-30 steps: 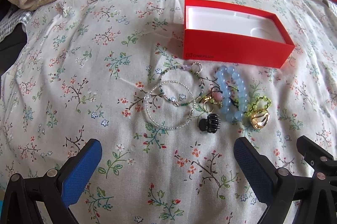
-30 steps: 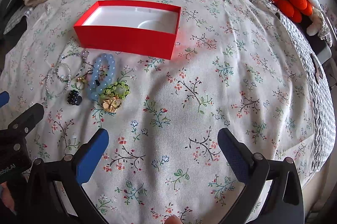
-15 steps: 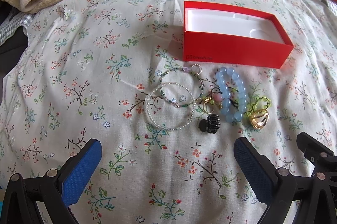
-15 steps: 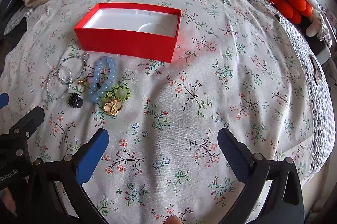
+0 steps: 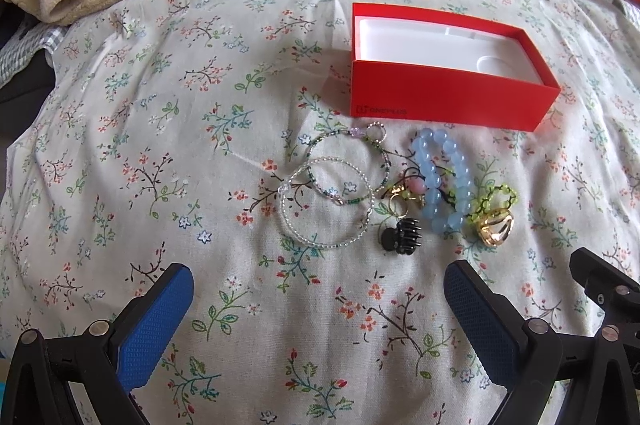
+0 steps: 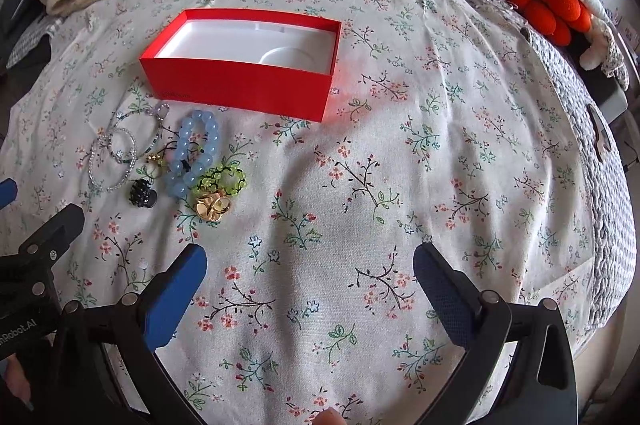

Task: Organize jewelry

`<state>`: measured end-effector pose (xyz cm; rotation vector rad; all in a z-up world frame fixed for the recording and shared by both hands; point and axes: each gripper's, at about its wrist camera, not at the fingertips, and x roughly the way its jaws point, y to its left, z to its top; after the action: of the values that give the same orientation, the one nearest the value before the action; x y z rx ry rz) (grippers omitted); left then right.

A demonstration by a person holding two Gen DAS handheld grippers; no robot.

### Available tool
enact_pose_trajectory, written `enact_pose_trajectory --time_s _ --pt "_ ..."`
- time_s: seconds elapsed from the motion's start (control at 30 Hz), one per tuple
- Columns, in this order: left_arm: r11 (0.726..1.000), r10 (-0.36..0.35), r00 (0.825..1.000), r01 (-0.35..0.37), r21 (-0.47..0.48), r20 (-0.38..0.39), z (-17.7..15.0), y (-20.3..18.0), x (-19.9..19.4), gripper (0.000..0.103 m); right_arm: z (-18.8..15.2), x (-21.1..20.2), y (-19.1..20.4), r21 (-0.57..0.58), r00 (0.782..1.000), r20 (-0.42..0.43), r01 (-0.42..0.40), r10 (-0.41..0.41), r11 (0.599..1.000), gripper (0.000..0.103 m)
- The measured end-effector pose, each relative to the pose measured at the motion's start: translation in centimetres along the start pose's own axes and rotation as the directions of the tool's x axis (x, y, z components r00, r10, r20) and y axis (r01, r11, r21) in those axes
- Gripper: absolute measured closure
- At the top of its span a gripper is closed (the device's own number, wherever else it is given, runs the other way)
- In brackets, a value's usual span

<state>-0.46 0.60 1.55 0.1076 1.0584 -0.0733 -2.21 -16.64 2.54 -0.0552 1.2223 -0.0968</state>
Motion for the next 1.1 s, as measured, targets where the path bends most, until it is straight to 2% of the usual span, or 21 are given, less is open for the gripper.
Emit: enact_pose_trajectory --time_s 0.13,0.27,0.4,0.47,0.63,0.8,0.87,0.93,1.0,1.1 --pt "1.000 0.000 1.000 0.000 -0.001 0.002 0.0 0.1 -0.1 0.000 0.1 -0.1 0.0 -0.002 1.000 0.009 0.004 -0.004 1.000 0.000" --pt "1.000 -0.017 1.000 0.017 -0.009 0.007 0.4 0.7 -0.3 0.000 0.6 -0.5 -0.4 0.011 0.999 0.022 -0.027 0.027 1.000 0.000" --pt "0.999 -0.028 1.000 0.027 -0.047 -0.005 1.7 2.3 -0.3 0.000 1.4 -1.1 -1.1 0.012 0.999 0.040 -0.023 0.022 1.000 0.000" --pt "0.997 -0.042 0.999 0.041 -0.073 -0.012 2.4 3.2 -0.3 0.001 1.9 -1.3 -1.5 0.017 0.999 0.032 -0.042 0.042 0.999 0.000" --pt "0.990 -0.084 0.996 0.079 -0.116 -0.039 4.2 5.4 -0.3 0.001 3.6 -1.1 -1.6 0.004 0.994 -0.053 -0.091 0.091 0.996 0.000" --pt "0.980 -0.137 0.989 0.129 -0.154 -0.046 5.0 7.0 0.9 0.001 5.1 -1.1 -1.3 -0.021 0.986 -0.073 -0.150 0.148 0.989 0.000" --pt "0.968 -0.192 0.980 0.180 -0.174 -0.052 4.8 7.4 2.1 0.004 5.3 -0.4 -1.3 -0.011 0.978 -0.088 -0.189 0.187 0.982 0.000" --pt "0.955 -0.248 0.966 0.232 -0.187 -0.069 4.5 7.6 3.7 0.013 5.3 0.6 -1.2 0.015 0.965 -0.101 -0.241 0.242 0.970 0.000" --pt "0.943 -0.293 0.952 0.271 -0.192 -0.093 4.2 7.6 5.1 0.020 5.3 1.6 -1.0 0.045 0.947 -0.100 -0.301 0.304 0.953 0.004" --pt "0.935 -0.330 0.938 0.308 -0.176 -0.110 4.1 7.3 6.4 0.022 6.0 3.1 -0.6 0.084 0.916 -0.132 -0.370 0.379 0.925 0.012"
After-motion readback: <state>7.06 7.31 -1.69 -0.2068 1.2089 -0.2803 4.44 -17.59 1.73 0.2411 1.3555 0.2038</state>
